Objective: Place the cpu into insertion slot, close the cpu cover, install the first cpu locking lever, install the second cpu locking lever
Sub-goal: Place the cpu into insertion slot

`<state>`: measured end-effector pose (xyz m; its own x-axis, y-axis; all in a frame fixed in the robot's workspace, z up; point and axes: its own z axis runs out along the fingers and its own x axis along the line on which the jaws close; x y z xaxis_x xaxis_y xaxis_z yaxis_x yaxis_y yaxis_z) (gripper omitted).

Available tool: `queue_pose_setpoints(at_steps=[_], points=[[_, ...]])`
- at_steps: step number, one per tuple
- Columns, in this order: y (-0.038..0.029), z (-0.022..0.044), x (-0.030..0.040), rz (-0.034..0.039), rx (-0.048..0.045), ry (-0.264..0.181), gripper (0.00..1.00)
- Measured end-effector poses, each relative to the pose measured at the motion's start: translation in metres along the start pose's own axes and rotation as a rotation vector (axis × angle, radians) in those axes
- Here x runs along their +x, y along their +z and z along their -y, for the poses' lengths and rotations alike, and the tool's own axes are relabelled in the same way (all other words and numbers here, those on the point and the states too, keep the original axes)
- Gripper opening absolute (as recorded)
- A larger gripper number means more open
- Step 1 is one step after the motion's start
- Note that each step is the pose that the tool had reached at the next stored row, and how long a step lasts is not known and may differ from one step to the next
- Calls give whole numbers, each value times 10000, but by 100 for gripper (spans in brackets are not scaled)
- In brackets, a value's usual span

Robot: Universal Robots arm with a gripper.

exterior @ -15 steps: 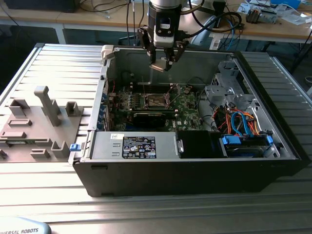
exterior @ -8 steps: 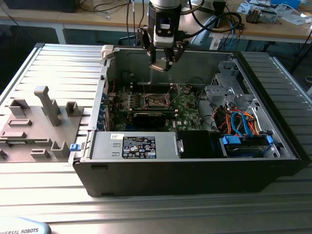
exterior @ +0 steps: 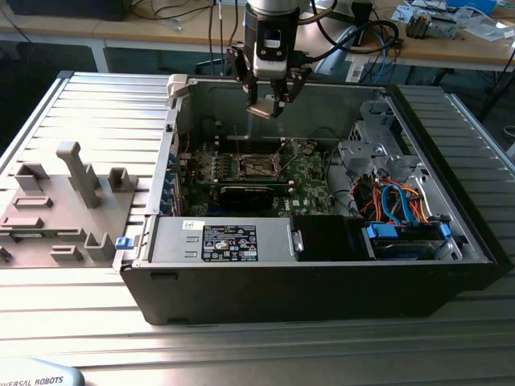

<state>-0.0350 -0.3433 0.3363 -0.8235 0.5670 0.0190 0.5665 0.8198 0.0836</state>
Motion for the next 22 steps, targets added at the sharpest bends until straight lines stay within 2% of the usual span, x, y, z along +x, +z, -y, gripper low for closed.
queue_pose_setpoints(at_steps=[22], points=[[25,2,0,17,-3,201,54]])
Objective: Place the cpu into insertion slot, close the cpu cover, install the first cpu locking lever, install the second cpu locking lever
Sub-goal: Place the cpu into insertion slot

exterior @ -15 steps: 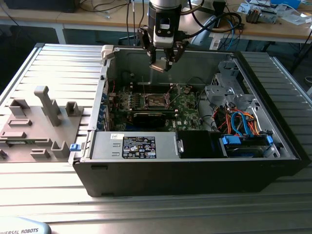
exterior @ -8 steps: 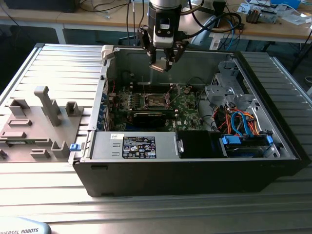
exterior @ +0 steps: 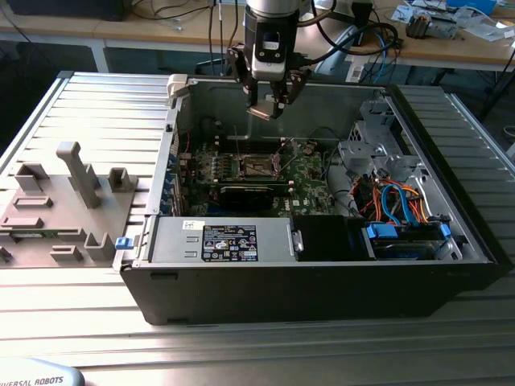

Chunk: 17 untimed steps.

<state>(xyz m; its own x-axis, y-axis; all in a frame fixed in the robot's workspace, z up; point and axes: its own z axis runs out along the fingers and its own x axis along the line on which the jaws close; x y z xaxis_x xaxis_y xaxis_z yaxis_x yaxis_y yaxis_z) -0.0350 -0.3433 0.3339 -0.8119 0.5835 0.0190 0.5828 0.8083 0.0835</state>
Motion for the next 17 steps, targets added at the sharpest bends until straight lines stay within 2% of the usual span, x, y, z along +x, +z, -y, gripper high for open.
queue_pose_setpoints(at_steps=[17], points=[[4,0,0,6,-2,71,54]])
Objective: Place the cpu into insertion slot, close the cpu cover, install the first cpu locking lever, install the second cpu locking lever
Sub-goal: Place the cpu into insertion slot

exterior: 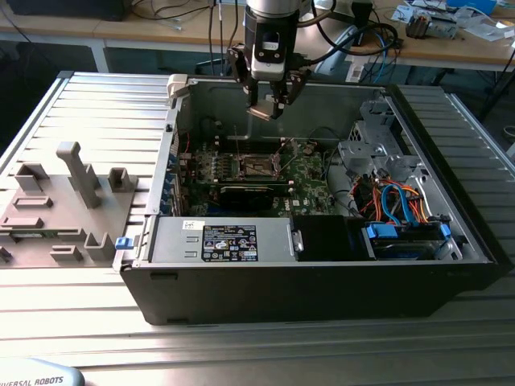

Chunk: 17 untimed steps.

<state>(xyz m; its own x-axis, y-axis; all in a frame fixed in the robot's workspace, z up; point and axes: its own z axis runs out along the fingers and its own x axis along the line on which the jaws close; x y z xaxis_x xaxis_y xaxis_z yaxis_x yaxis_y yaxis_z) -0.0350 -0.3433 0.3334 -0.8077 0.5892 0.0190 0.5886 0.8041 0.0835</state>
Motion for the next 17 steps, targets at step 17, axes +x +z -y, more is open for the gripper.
queue_pose_setpoints(at_steps=[17], points=[[10,1,0,6,-1,73,54]])
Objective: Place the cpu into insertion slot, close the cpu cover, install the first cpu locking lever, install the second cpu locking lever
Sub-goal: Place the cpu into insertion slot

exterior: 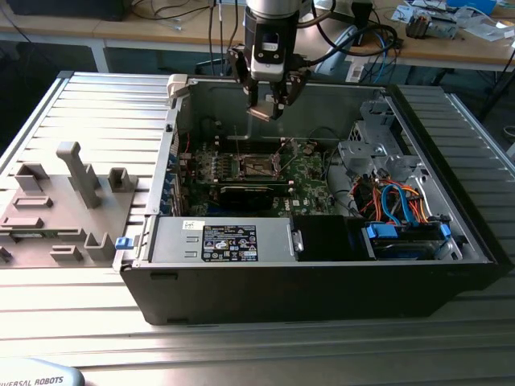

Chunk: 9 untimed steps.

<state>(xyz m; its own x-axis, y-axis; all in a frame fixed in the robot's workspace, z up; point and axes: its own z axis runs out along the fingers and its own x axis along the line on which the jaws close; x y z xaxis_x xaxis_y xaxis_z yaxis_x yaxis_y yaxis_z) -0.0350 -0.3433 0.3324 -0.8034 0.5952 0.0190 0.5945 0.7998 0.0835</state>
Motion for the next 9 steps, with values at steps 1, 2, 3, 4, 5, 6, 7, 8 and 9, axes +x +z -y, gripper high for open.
queue_pose_setpoints(at_steps=[1,2,3,4,5,6,7,8,9], points=[[6,0,0,3,-1,42,54],[9,-1,0,5,-2,62,54],[9,-1,0,5,-2,62,54],[9,-2,0,5,-1,62,54],[9,-2,0,5,-2,62,54],[9,-2,0,5,-2,62,54],[9,-2,1,5,-2,61,54],[9,-2,1,5,-2,62,54],[9,-2,1,5,-2,62,54]])
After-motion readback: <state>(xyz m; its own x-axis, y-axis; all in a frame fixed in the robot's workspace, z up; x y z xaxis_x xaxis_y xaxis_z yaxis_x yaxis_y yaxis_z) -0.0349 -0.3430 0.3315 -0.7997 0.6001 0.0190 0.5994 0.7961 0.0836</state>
